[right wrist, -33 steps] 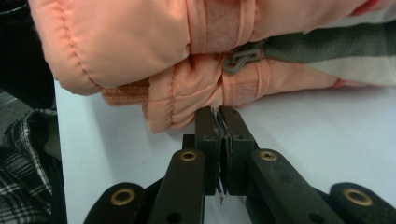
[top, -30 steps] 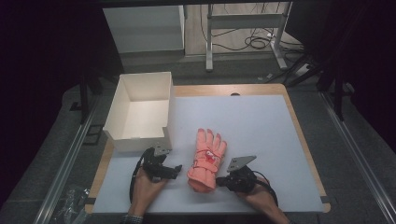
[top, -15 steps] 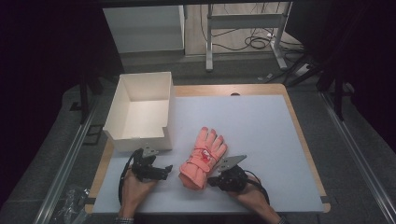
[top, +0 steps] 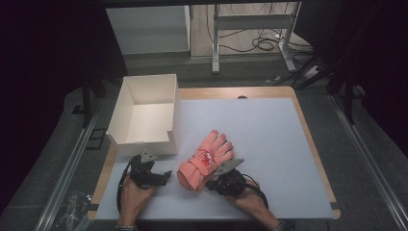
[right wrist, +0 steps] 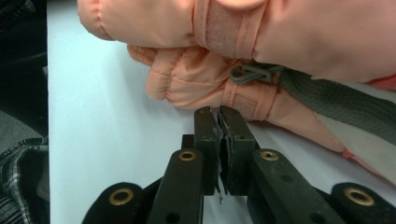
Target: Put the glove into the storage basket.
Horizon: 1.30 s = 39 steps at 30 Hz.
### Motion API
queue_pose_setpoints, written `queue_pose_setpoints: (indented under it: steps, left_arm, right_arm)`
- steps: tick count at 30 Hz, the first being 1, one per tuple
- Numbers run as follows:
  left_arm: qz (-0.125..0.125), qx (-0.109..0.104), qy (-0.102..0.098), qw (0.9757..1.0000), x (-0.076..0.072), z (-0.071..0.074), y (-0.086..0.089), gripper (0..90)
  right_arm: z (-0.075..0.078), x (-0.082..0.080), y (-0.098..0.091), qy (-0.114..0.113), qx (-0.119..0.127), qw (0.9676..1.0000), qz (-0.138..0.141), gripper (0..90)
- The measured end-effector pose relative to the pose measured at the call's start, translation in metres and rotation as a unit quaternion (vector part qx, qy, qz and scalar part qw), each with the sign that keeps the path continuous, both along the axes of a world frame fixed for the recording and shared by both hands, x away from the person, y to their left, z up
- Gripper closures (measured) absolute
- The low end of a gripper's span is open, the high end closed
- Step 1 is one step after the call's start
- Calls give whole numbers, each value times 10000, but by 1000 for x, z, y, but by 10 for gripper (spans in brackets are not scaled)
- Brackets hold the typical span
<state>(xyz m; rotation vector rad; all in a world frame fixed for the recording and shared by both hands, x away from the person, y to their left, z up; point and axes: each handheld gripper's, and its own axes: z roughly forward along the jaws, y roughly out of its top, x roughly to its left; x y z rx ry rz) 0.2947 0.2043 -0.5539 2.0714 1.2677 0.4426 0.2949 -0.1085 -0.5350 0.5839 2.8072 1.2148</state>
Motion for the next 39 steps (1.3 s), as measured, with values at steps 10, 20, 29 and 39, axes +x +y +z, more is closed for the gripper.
queue_pose_setpoints:
  steps: [10, 20, 29, 39]
  left_arm:
    - [44, -58, 25, 10000, 0, 0, 0, 17]
    - [-161, -324, 256, 9990, -3, 11, 4, 55]
    - [-601, -572, 212, 9963, -13, 45, 1, 29]
    - [-1166, -662, 80, 9909, -19, 84, -34, 0]
  right_arm:
    - [8, 4, -38, -237, -33, 9990, -380, 766]
    - [12, 26, -95, -567, -184, 9901, -1273, 618]
    - [9, 41, -129, -776, -409, 9776, -1915, 468]
    - [5, 54, -145, -756, -408, 9684, -2340, 254]
